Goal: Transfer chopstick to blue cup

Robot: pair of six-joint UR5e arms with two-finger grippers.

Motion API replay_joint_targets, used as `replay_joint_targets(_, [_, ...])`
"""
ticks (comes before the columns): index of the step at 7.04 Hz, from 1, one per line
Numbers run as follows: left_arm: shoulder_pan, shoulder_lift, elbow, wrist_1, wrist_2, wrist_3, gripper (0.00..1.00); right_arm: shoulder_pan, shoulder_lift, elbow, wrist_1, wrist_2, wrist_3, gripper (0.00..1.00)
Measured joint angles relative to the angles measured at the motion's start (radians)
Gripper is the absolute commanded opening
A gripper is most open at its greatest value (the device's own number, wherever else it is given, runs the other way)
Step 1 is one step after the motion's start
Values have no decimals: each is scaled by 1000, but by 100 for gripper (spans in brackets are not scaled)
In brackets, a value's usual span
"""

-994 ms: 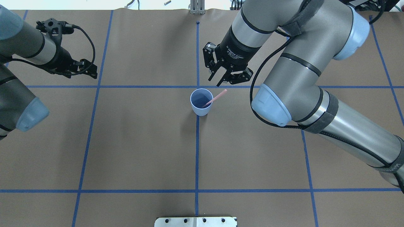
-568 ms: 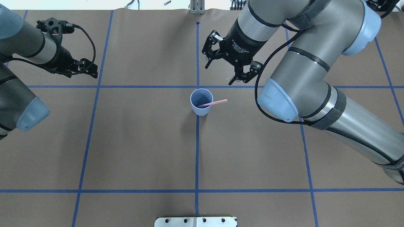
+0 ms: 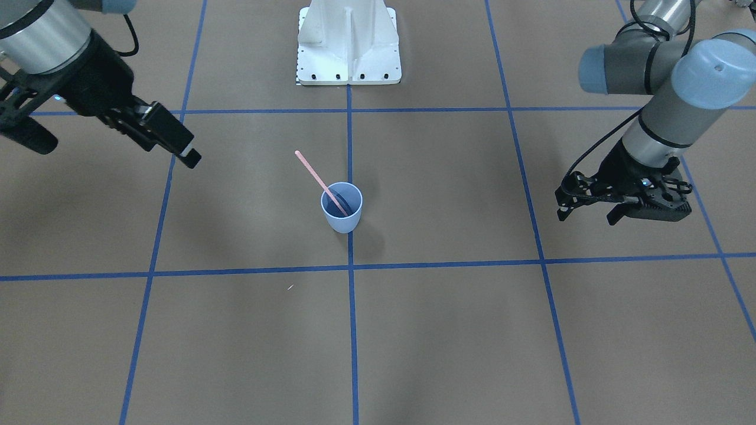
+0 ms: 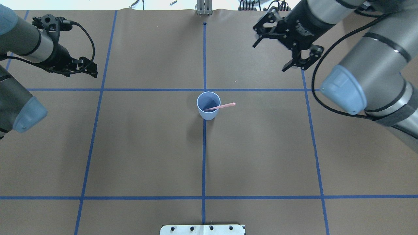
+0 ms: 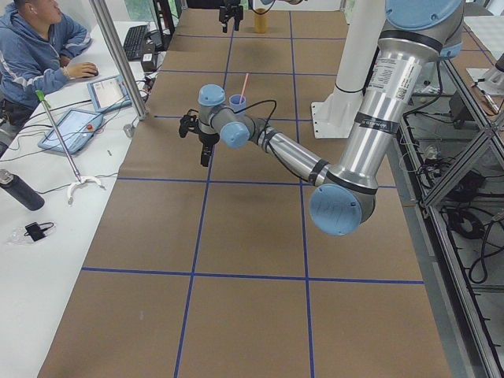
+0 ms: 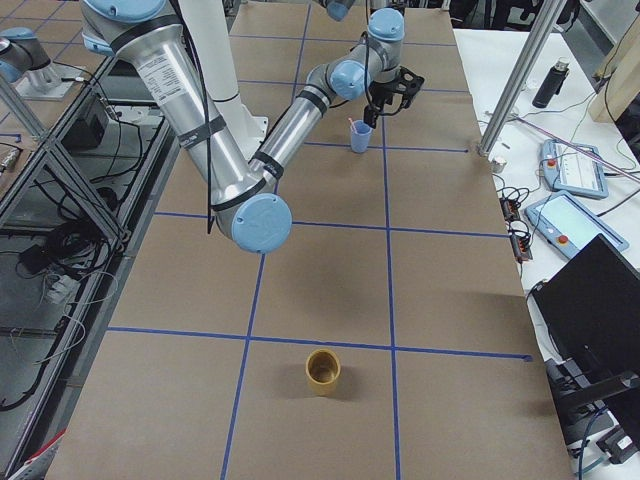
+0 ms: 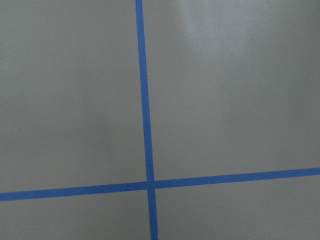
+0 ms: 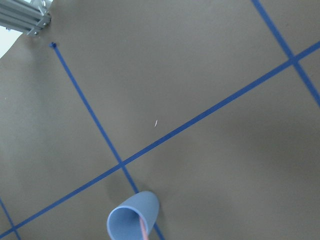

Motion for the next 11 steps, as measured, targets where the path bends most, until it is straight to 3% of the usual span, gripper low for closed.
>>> replay_joint_targets(2, [-97,36,8,28,-38,179,98,97,-145,-57,8,-7,-372,100])
replay_joint_targets(5, [-252,71,39,119,-86,436,98,212,-247,-189,22,-9,-789,100])
replay_joint_targets(8, [-342,69,94,160,-202,508,98,271,-320,-308,210,-2,-950,100])
replay_joint_targets(11, [-351,94,82,156,-208,487,98,296,-340,-326,258,10,-965,100])
